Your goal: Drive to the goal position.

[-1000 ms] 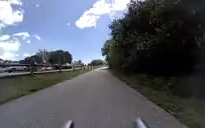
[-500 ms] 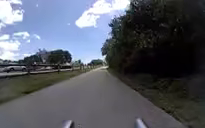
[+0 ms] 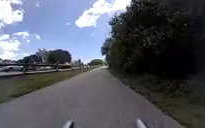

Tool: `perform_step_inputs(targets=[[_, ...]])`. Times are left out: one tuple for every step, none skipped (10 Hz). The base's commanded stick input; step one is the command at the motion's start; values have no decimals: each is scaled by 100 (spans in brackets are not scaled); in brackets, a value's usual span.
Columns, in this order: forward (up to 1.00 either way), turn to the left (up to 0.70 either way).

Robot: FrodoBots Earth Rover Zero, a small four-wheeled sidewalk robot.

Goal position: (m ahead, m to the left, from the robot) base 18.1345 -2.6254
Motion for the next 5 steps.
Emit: perform_step_inputs(targets=[[50, 25], [50, 25], [50, 4], [50, 0], [50, 0]])
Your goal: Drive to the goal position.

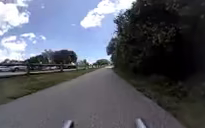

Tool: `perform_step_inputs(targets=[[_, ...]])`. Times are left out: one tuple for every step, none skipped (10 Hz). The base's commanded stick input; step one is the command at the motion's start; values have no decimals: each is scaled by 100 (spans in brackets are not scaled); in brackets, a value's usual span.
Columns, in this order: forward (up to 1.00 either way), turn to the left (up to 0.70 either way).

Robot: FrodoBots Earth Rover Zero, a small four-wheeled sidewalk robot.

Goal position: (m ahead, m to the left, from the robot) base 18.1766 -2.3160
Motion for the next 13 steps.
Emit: perform_step_inputs(targets=[[50, 0], [50, 0], [50, 0], [50, 0], [50, 0], [50, 0], [50, 8], [50, 25], [50, 25], [50, 25], [50, 24], [50, 0], [50, 0]])
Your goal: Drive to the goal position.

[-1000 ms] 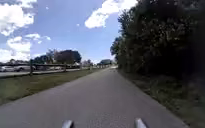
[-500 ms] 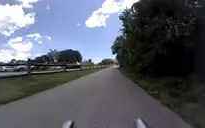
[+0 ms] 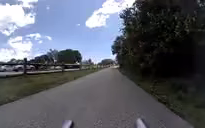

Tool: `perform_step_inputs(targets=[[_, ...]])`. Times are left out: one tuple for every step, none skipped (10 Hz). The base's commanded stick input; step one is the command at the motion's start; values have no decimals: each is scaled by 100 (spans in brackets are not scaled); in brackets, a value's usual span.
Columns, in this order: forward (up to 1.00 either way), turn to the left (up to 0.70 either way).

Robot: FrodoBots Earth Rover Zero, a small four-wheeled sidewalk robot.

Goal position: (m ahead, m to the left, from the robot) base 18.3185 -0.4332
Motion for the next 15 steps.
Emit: perform_step_inputs(targets=[[50, 0], [50, 0], [50, 0], [50, 0], [50, 0], [50, 0], [50, 0], [50, 0], [50, 0], [50, 0], [50, 0], [50, 0], [50, 0], [50, 0], [50, 0]])
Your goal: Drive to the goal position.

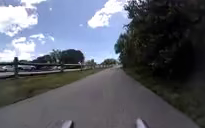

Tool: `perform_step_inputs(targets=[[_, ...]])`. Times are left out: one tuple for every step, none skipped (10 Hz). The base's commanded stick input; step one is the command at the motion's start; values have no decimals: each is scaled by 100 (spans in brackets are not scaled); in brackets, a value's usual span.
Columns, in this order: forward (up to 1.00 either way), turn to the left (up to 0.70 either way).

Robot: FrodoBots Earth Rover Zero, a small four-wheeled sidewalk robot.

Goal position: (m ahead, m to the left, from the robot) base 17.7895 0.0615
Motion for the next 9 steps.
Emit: perform_step_inputs(targets=[[50, 0], [50, 0], [50, 0], [50, 0], [50, 0], [50, 0], [50, 0], [50, 0], [50, 0]])
